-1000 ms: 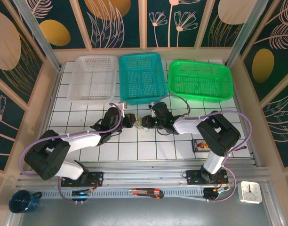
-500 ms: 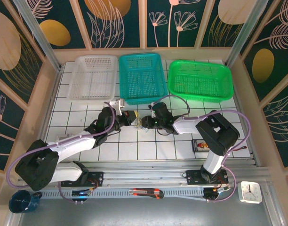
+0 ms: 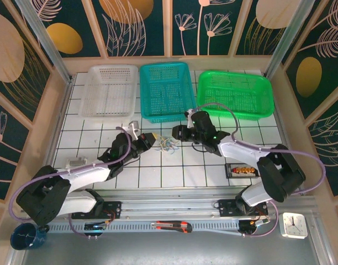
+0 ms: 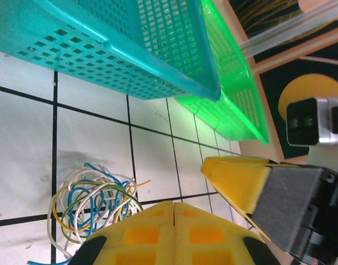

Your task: Untangle the cables

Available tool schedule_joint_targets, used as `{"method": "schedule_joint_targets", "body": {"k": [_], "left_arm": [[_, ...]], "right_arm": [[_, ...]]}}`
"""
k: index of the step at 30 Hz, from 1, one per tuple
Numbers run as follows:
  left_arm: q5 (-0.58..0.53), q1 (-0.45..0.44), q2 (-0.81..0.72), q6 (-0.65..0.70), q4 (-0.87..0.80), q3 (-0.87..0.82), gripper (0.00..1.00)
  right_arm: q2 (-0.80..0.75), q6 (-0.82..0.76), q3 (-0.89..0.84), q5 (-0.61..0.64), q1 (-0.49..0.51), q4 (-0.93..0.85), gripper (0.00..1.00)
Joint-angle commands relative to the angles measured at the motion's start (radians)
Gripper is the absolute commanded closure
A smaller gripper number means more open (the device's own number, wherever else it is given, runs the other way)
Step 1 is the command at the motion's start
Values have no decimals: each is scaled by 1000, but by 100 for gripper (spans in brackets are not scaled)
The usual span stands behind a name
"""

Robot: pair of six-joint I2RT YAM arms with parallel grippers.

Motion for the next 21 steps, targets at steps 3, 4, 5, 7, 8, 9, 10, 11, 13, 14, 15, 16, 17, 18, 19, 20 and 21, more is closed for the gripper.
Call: {"method": "schedule_joint_targets", "body": {"k": [3,4,5,7,8,9,10,11,13,14,15,16,17,18,19,20,21], "left_arm": [[-61,6,-61,-145,135,-46,100],[-72,6,-70,-165,145,-54,100],[-78,7,-79,-181,151,-60,100],[-90,6,-93,-212,163,-70,100],[-96,6,-101,-225,168,-73,100],[-100,8,-106,-237,171,-78,100],[-105,7,-114,-249,174,-80,100],[-110,6,-121,-261,176,-82,100],[-114,8,-130,-278,180,-86,100],[-115,7,-133,-286,184,-87,100],[-117,7,-134,-292,186,-89,100],[-117,7,-134,-301,192,-91,100],[-117,7,-134,-307,198,-93,100],[-119,6,-134,-311,203,-96,100],[-119,7,-134,-314,204,-96,100],[-120,7,-135,-319,208,-101,100],[-121,6,-134,-323,212,-104,100]], "right_arm": [[-60,34,-11,-104,16,24,59],[-64,39,-13,-119,22,36,58],[-68,44,-16,-132,27,47,57],[-74,54,-25,-149,41,77,54],[-76,54,-30,-157,49,92,52],[-75,51,-33,-162,57,103,52],[-72,48,-37,-166,66,117,50],[-67,46,-41,-171,75,129,49],[-49,43,-41,-184,90,152,49],[-38,44,-43,-188,98,163,49],[-27,45,-40,-190,103,171,48],[-15,45,-36,-192,110,180,48],[-4,47,-34,-195,115,189,48],[5,52,-32,-197,118,199,48],[15,58,-30,-203,120,210,48],[27,61,-27,-208,122,221,48],[35,63,-23,-210,125,226,48]]}}
